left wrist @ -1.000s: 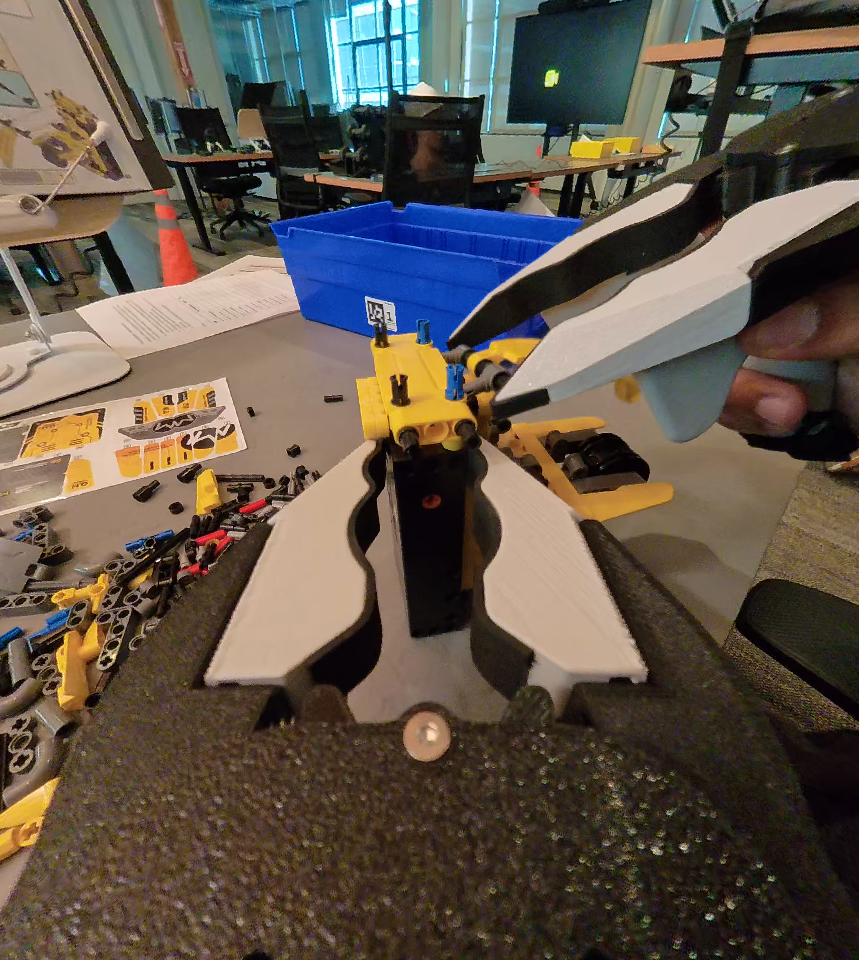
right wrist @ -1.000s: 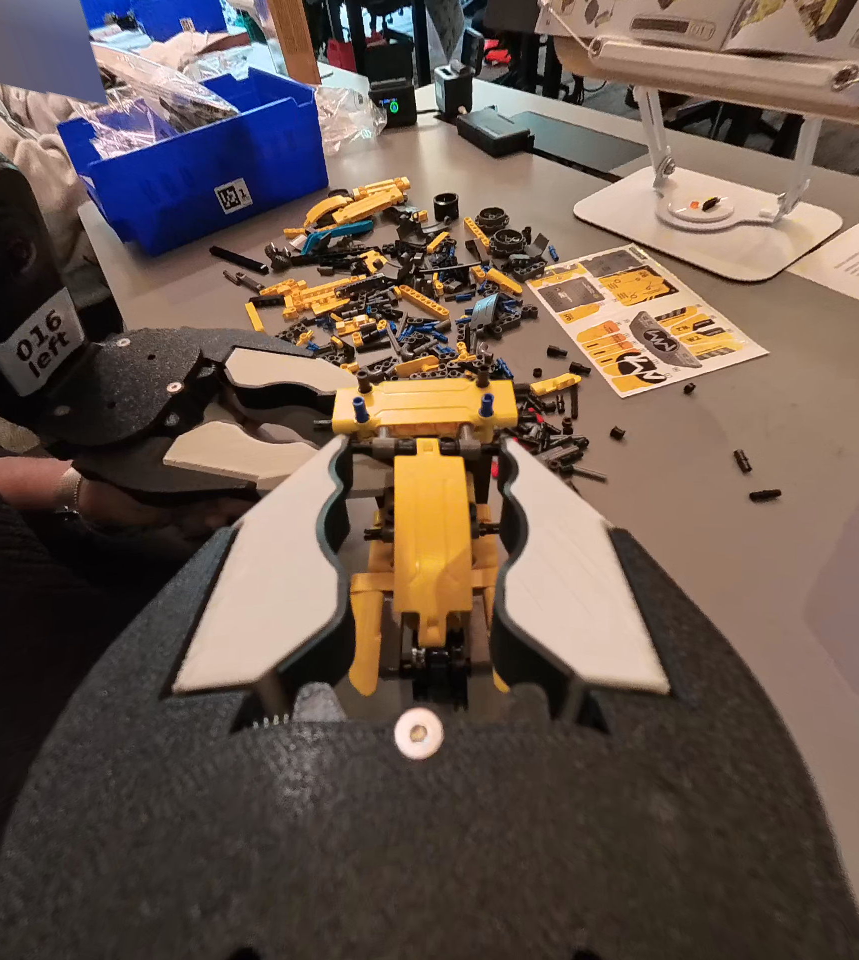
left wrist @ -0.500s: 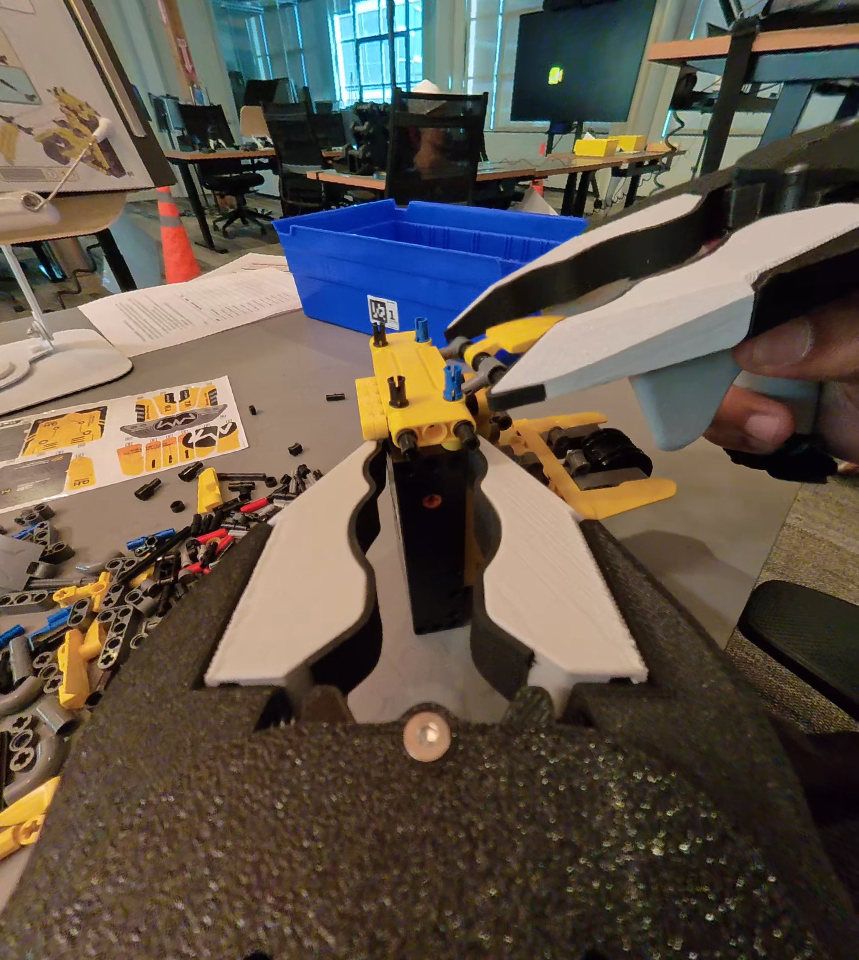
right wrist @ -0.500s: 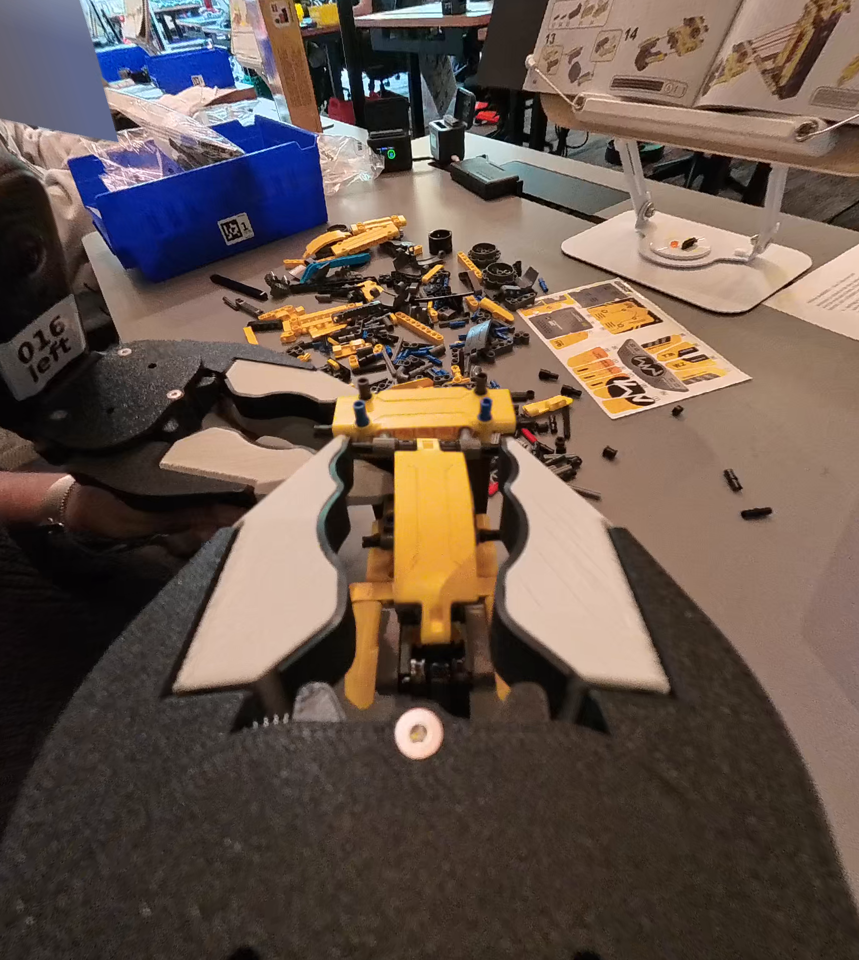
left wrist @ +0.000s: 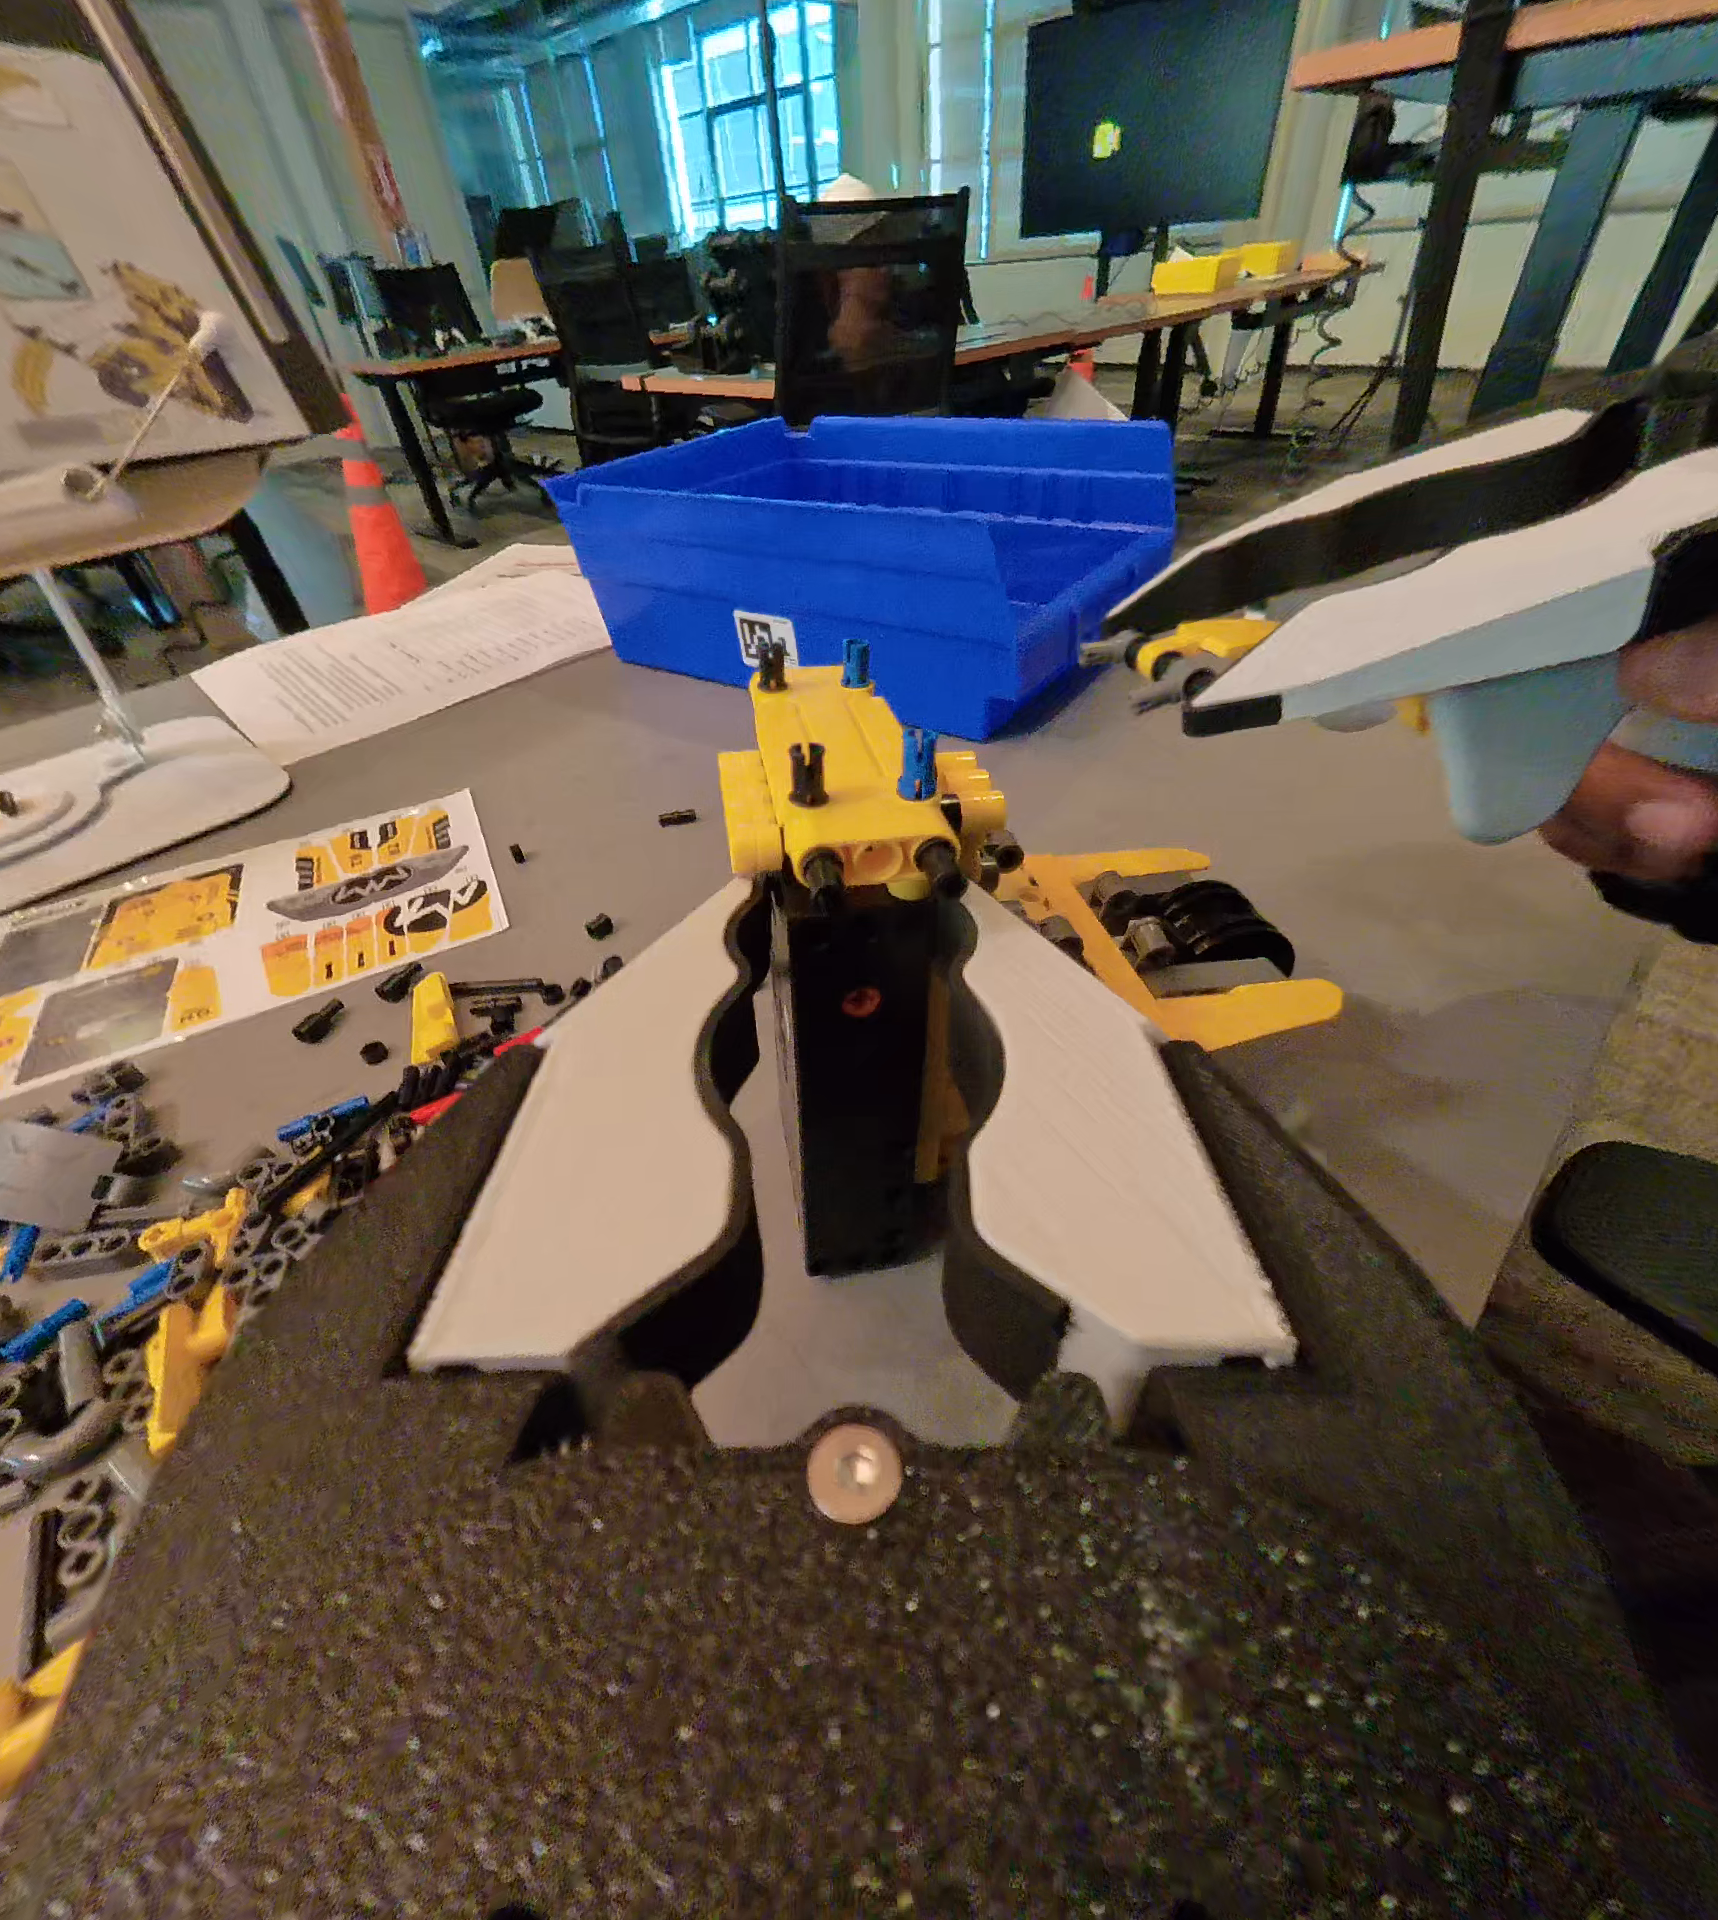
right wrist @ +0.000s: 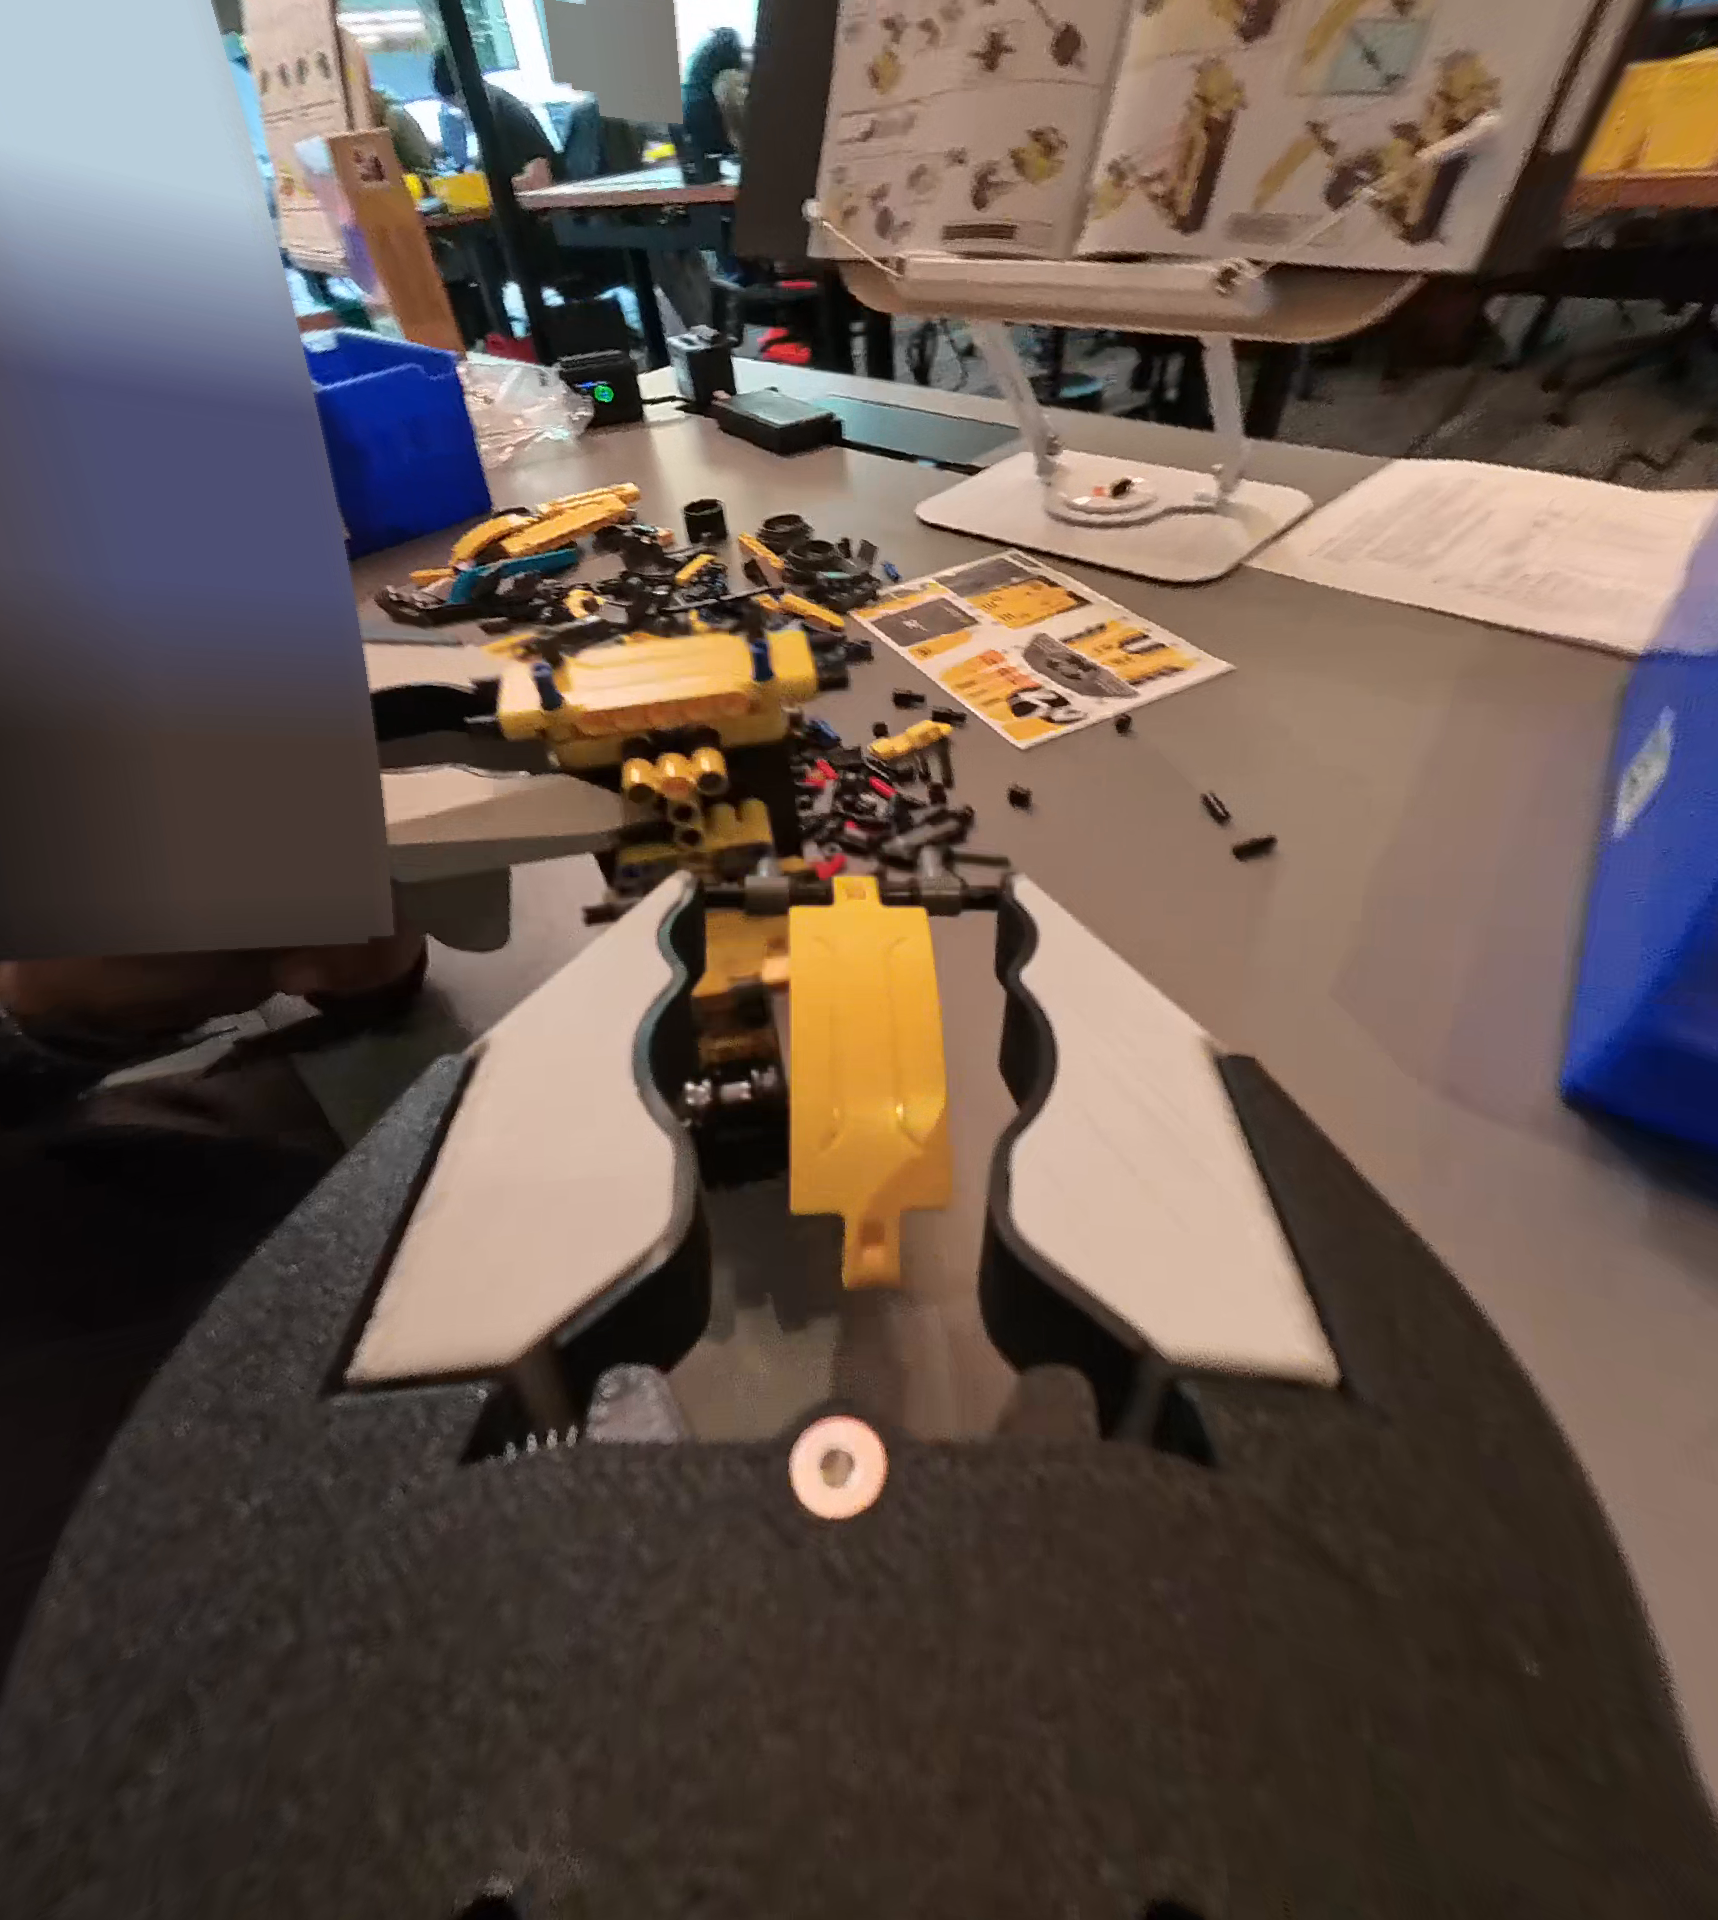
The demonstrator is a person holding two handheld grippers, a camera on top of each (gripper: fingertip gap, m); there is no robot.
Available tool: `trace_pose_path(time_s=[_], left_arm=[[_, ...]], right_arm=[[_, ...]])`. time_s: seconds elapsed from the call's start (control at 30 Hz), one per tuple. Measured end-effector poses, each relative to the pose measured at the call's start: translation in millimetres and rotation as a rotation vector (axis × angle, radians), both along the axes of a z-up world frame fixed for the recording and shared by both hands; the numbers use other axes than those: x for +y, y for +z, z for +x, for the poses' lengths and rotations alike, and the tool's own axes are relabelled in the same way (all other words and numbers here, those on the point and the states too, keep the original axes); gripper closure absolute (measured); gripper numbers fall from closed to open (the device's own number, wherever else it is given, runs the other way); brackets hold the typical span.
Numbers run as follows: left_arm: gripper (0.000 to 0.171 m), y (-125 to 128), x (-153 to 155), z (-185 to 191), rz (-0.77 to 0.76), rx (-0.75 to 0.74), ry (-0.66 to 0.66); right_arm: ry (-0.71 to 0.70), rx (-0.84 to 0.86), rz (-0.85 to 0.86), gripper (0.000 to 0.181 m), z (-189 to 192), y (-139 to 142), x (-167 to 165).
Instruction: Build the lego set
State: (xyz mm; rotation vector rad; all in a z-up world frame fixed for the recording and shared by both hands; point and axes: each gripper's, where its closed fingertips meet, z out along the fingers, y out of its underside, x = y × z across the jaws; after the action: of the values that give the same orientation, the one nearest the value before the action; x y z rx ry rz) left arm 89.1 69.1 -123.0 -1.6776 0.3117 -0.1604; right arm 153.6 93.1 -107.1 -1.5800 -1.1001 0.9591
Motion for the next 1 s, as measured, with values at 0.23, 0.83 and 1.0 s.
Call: trace_pose_path(time_s=[0.23,0.83,1.0], left_arm=[[0.141,-0.5,-5.5,15.1,0.051,0.129,-0.033],[0.143,-5.7,29.5,11.0,-0.303,-0.661,-0.168],[0.143,-8.4,40.9,30.2,-0.311,-0.685,-0.263]], right_arm=[[-0.088,-0.011,-0.022,0.126,27.1,-21.7,-0.8],[-0.168,0.06,0.019,0.126,60.8,-8.7,7.0],[-0.187,0.071,0.017,0.126,69.3,-10.4,9.5]])
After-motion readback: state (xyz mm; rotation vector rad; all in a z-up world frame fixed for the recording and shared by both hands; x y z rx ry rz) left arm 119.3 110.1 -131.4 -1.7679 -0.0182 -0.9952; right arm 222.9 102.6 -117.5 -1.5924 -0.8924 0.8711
